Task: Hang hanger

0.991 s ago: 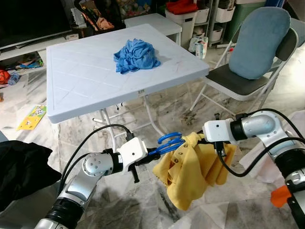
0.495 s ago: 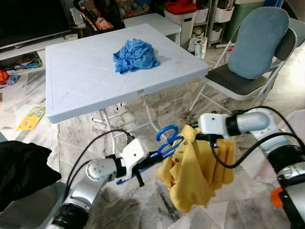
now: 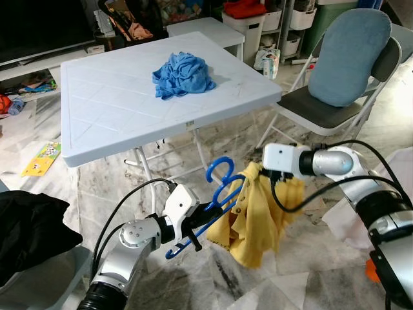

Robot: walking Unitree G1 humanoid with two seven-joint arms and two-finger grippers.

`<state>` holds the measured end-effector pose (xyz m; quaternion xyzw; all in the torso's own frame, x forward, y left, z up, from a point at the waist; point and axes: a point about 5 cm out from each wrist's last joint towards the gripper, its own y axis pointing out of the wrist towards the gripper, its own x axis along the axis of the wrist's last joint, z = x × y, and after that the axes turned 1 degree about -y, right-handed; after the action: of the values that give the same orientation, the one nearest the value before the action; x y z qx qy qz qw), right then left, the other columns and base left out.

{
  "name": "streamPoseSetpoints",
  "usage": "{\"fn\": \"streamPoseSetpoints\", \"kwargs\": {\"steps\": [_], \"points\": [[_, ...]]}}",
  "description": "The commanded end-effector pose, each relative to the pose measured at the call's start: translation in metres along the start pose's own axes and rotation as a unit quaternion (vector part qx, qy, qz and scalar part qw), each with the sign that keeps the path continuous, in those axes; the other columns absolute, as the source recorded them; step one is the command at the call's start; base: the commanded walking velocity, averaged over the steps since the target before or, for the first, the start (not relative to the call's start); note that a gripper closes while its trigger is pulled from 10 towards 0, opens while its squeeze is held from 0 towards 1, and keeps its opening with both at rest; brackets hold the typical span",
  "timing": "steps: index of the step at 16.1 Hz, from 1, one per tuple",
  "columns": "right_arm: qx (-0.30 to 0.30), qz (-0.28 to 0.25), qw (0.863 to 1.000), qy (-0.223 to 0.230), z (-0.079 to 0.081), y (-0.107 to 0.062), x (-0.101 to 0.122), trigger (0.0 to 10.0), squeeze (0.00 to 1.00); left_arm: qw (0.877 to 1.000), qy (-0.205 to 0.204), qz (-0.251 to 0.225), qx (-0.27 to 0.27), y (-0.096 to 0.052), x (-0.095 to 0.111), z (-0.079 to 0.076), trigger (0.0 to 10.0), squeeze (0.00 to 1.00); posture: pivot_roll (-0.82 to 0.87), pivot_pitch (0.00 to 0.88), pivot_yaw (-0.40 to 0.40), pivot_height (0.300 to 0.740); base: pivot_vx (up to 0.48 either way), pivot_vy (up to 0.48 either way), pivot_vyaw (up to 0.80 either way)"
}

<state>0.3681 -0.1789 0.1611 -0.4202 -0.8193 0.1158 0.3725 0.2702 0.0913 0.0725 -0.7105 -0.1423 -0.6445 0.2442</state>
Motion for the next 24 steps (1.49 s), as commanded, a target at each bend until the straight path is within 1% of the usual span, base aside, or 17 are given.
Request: {"fn": "streamPoseSetpoints", "kwargs": {"steps": [1,2,4,7,9,10,12,14,15,16,17,18,19,20,22,23,24], "points": [[-0.011,0.018,1.000,-0.001,-0.005,0.001,-0.001,10.0,1.00,0.998,0.004,-0.041,0.038,-0.003,0.015,0.009,0.0,0.00,-0.13,0.000,0.038,0.740,0.000,0.000,0.00],[-0.005,0.023,1.000,0.004,-0.003,0.002,-0.002,10.0,1.00,0.997,-0.008,-0.050,0.060,-0.003,0.017,0.014,0.0,0.00,-0.13,0.000,0.038,0.740,0.000,0.000,0.00],[0.013,0.017,1.000,0.013,0.004,0.005,-0.003,10.0,1.00,0.995,-0.020,-0.053,0.079,-0.005,0.018,0.019,0.0,0.00,-0.13,0.000,0.041,0.740,0.000,0.000,0.00],[0.031,0.022,0.999,0.008,0.009,0.004,-0.006,10.0,1.00,0.996,-0.017,-0.047,0.080,-0.006,0.017,0.020,0.0,0.00,-0.13,0.000,0.046,0.740,0.000,0.000,0.00],[0.000,0.042,0.999,-0.001,0.002,0.002,-0.009,10.0,1.00,0.996,-0.017,-0.042,0.082,-0.006,0.016,0.020,0.0,0.00,-0.13,0.000,0.046,0.740,0.000,0.000,0.00],[-0.039,0.062,0.997,-0.019,-0.007,-0.001,-0.011,10.0,1.00,0.997,-0.003,-0.025,0.075,-0.006,0.012,0.019,0.0,0.00,-0.13,0.000,0.052,0.740,0.000,0.000,0.00],[-0.027,0.049,0.998,-0.003,-0.009,-0.004,-0.010,10.0,1.00,0.997,0.005,-0.013,0.069,-0.007,0.008,0.018,0.0,0.00,-0.13,0.000,0.053,0.740,0.000,0.000,0.00],[-0.006,0.039,0.999,-0.004,-0.009,-0.007,-0.010,10.0,1.00,0.998,0.017,-0.001,0.067,-0.009,0.006,0.019,0.0,0.00,-0.13,0.000,0.053,0.740,0.000,0.000,0.00],[-0.015,0.041,0.999,-0.003,-0.012,-0.009,-0.010,10.0,1.00,0.997,0.019,0.001,0.072,-0.010,0.005,0.021,0.0,0.00,-0.13,0.000,0.053,0.740,0.000,0.000,0.00],[-0.045,0.032,0.998,0.027,-0.016,-0.008,-0.009,10.0,1.00,0.995,0.009,-0.010,0.095,-0.010,0.008,0.026,0.0,0.00,-0.13,0.000,0.047,0.740,0.000,0.000,0.00],[-0.057,0.029,0.997,0.044,-0.016,-0.007,-0.010,10.0,1.00,0.995,0.004,-0.015,0.102,-0.010,0.010,0.027,0.0,0.00,-0.13,0.000,0.044,0.740,0.000,0.000,0.00],[-0.068,0.012,0.993,0.097,-0.011,-0.003,-0.011,10.0,0.00,0.991,-0.011,-0.029,0.127,-0.009,0.013,0.031,0.0,0.00,-0.13,0.000,0.042,0.740,0.000,0.000,0.00],[-0.073,0.009,0.990,0.122,-0.007,-0.002,-0.013,10.0,0.00,0.990,-0.018,-0.034,0.134,-0.008,0.013,0.031,0.0,0.00,-0.13,0.000,0.041,0.740,0.000,0.000,0.00],[-0.077,0.004,0.984,0.160,-0.001,0.002,-0.015,10.0,0.00,0.988,-0.026,-0.039,0.146,-0.008,0.014,0.032,0.0,0.00,-0.13,0.000,0.041,0.740,0.000,0.000,0.00],[-0.058,-0.021,0.969,0.238,0.015,0.010,-0.016,10.0,0.00,0.985,-0.046,-0.048,0.159,-0.007,0.013,0.034,0.0,0.00,-0.13,0.000,0.043,0.740,0.000,0.000,0.00],[-0.015,-0.050,0.952,0.303,0.033,0.020,-0.011,10.0,0.00,0.985,-0.053,-0.054,0.154,-0.005,0.016,0.033,0.0,0.00,-0.13,0.000,0.048,0.740,0.000,0.000,0.00],[-0.013,-0.052,0.949,0.310,0.034,0.020,-0.011,10.0,0.00,0.985,-0.053,-0.054,0.153,-0.005,0.016,0.033,0.0,0.00,-0.13,0.000,0.048,0.740,0.000,0.000,0.00]]}}
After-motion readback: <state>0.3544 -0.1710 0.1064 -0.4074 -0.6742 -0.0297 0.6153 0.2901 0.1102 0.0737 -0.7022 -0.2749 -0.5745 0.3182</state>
